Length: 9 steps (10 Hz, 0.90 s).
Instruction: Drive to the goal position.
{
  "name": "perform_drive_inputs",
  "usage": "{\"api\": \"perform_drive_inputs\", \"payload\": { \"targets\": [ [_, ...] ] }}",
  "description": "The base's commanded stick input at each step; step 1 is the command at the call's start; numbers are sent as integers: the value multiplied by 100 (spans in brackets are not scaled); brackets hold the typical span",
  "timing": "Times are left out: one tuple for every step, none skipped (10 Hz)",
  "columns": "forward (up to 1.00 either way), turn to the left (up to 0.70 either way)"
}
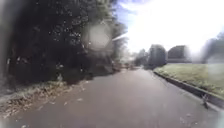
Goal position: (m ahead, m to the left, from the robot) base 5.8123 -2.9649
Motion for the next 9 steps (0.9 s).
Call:
{"api": "perform_drive_inputs", "payload": {
  "targets": [
    [45,0],
    [45,0],
    [45,0],
    [45,0],
    [45,0],
    [45,0],
    [45,0],
    [45,0],
    [45,0]
  ]
}}
